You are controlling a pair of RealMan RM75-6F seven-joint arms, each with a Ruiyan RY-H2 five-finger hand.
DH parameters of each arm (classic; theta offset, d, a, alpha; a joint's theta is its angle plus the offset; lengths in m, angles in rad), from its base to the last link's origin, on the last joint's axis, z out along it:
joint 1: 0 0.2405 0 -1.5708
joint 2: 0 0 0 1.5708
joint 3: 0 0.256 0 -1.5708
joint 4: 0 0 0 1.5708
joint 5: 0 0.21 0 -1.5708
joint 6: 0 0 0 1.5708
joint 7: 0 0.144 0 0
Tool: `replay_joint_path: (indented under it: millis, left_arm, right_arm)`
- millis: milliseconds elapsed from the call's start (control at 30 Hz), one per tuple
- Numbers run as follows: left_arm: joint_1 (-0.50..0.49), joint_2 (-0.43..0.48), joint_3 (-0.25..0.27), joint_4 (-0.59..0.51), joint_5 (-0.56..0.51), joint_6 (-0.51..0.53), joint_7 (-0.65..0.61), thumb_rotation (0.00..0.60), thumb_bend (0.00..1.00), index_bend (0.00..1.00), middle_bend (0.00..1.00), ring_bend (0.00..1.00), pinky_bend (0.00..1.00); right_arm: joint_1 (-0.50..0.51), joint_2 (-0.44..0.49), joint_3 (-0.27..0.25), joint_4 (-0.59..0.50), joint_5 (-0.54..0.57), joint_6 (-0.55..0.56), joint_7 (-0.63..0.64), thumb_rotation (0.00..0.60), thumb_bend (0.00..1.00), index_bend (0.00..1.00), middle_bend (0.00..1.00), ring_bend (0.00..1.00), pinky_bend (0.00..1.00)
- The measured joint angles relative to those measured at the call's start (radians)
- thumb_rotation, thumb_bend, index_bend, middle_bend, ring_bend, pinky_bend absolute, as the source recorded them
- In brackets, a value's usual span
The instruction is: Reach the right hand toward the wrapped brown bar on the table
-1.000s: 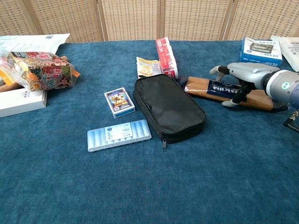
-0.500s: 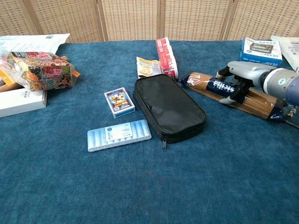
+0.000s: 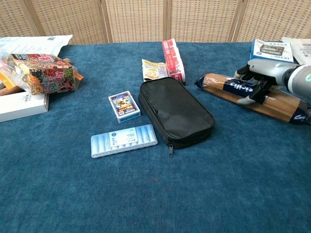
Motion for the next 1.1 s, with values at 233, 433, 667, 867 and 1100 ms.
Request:
replay_joint_path:
  millis: [233,433,667,867,1100]
  left_arm:
    - [-0.004,-0.008,-0.001,0.002,0.008,-0.002,-0.001,0.6,0.04,0.0,0.0,0.0,0.0]
    - [-0.005,-0.01,-0.001,0.002,0.018,0.002,-0.001,0.6,0.05,0.0,0.0,0.0,0.0]
    - [-0.01,-0.014,0.001,-0.003,0.029,0.0,0.002,0.6,0.04,0.0,0.0,0.0,0.0]
    - [-0.013,-0.014,-0.003,-0.001,0.027,0.0,0.0,0.6,0.04,0.0,0.0,0.0,0.0]
    - [-0.014,-0.025,0.0,0.012,0.022,-0.006,-0.01,0.6,0.04,0.0,0.0,0.0,0.0]
  right_arm:
    - [-0.024,0.114,0.011,-0.198,-0.021,0.084,-0.025,0.6,0.33,0.7,1.0,1.0,1.0]
    - [-0.038,0.22,0.031,-0.373,-0.032,0.148,-0.058,0.6,0.33,0.7,1.0,1.0,1.0]
    - [-0.038,0.336,0.073,-0.561,-0.01,0.207,-0.108,0.6,0.32,0.69,1.0,1.0,1.0]
    - [-0.011,0.415,0.116,-0.681,0.046,0.244,-0.173,0.6,0.32,0.69,1.0,1.0,1.0]
    - [0.038,0.462,0.136,-0.76,0.111,0.264,-0.24,0.6,0.32,0.69,1.0,1.0,1.0]
